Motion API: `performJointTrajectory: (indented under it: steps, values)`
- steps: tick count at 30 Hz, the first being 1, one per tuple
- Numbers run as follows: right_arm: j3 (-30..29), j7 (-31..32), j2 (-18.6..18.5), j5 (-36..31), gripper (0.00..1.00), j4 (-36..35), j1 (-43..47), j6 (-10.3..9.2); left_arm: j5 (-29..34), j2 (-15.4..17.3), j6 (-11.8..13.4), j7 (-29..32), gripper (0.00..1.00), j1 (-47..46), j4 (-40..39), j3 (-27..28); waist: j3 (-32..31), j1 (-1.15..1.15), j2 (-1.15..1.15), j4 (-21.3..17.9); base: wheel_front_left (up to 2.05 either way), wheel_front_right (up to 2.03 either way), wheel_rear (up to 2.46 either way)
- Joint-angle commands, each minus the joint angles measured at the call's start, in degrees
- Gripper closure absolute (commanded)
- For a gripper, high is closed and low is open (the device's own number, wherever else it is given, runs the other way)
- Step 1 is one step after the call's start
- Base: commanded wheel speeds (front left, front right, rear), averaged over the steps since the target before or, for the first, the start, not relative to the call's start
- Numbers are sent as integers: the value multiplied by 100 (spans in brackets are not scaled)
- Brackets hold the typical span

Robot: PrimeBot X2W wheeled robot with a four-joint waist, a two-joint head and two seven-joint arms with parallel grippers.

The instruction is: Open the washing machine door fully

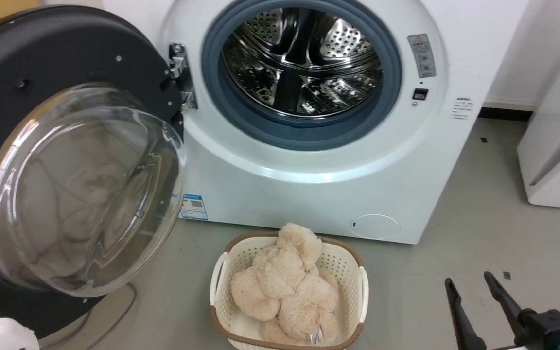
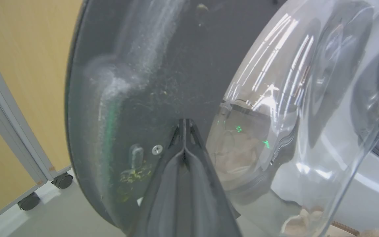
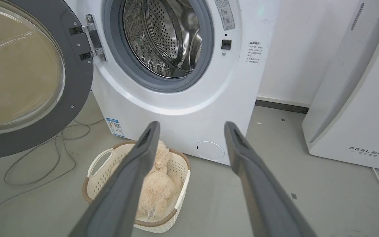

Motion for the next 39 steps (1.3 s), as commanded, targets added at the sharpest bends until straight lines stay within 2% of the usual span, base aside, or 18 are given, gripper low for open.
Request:
performJointTrajectory:
  steps: [1,9,10,11,12,13,17,21,30,36,39]
  values:
    - [27,2,20,1,0,19,-45,5,16,-63,-24,-41,100,35,34,71,-18,0,0,-68,0,0,0]
    - [38,-50,20,26,0,130,-50,5,340,-743,40,-55,100,866,-621,144,-164,0,0,-191,0,0,0]
    - [35,-53,20,27,0,140,-45,5,386,-838,40,-55,75,992,-716,96,-181,0,0,-195,0,0,0]
    - [28,-60,20,24,0,149,-41,5,418,-943,40,-55,55,1113,-810,31,-199,0,0,-197,0,0,0]
    - [23,-64,20,21,0,158,-37,5,472,-1031,44,-55,20,1230,-905,-55,-213,0,0,-198,0,0,0]
    - [18,-66,20,19,0,168,-33,5,516,-1098,42,-55,0,1323,-975,-129,-223,0,0,-198,0,0,0]
    - [-20,-83,20,-3,0,194,-46,5,685,-1326,-51,-56,0,1519,-1296,-449,-256,0,0,-207,0,0,0]
    - [-8,-85,20,-32,0,216,-92,5,884,-1388,-194,-56,0,1546,-1507,-762,-284,0,0,-286,0,0,0]
    - [-45,-52,20,-75,0,253,-104,5,1358,-1340,-528,344,0,984,-1508,-1666,-344,0,0,-579,0,0,0]
    - [-45,-22,20,-86,0,281,-76,5,1704,-1168,-586,651,0,622,-1401,-1972,-351,0,0,-751,0,0,0]
    - [-22,-27,20,-84,0,298,-76,5,1821,-1089,-509,769,0,530,-1356,-1980,-340,0,0,-807,0,0,0]
